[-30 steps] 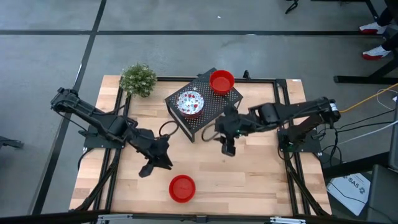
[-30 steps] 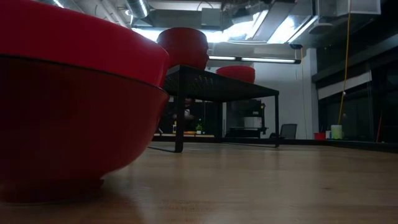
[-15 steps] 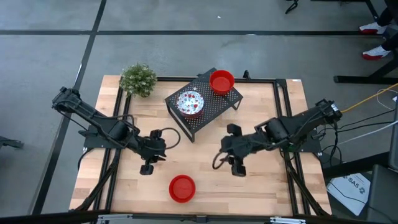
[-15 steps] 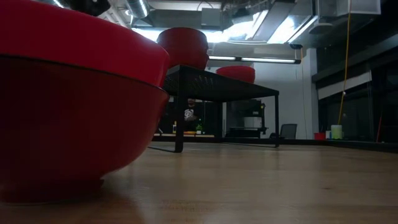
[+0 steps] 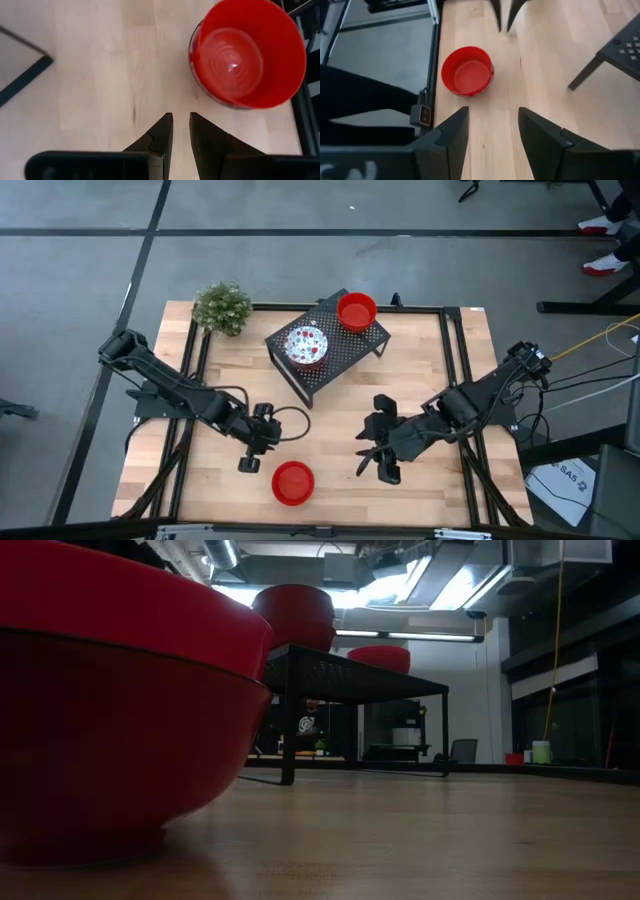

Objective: Pick & Place Mini bowls
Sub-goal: Stack the red bowl on the red bowl on the shelf

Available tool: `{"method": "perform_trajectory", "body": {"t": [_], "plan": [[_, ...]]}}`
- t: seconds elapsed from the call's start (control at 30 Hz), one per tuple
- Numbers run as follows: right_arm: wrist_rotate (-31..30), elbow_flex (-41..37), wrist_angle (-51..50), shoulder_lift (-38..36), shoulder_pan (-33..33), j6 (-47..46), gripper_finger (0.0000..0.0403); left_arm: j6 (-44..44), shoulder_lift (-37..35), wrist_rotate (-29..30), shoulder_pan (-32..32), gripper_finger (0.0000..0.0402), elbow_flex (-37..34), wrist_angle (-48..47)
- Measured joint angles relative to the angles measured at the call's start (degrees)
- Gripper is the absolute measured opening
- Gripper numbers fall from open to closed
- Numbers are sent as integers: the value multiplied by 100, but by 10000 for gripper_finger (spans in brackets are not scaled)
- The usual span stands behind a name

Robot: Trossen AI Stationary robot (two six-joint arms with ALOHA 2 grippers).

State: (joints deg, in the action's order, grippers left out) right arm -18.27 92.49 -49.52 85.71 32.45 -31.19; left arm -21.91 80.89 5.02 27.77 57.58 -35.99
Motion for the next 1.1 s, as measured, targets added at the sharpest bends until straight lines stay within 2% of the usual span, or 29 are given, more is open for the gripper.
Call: {"method": "perform_trajectory", "body": {"t": [0.3,0.5,0.6,0.73,0.93,1.1], "plan": [[-17,0,129,2,4,-817,171,329,357,-2,0,59,0,316],[-4,-1,883,182,6,-928,171,719,388,0,0,59,0,325],[224,0,1210,312,11,-1038,171,872,388,3,41,59,0,487],[447,-2,1356,489,115,-1184,171,954,388,220,157,59,0,686],[434,-2,1403,647,352,-1689,171,919,388,364,394,59,0,1139],[341,-2,1408,699,590,-2001,171,718,388,718,566,58,0,1223]]}}
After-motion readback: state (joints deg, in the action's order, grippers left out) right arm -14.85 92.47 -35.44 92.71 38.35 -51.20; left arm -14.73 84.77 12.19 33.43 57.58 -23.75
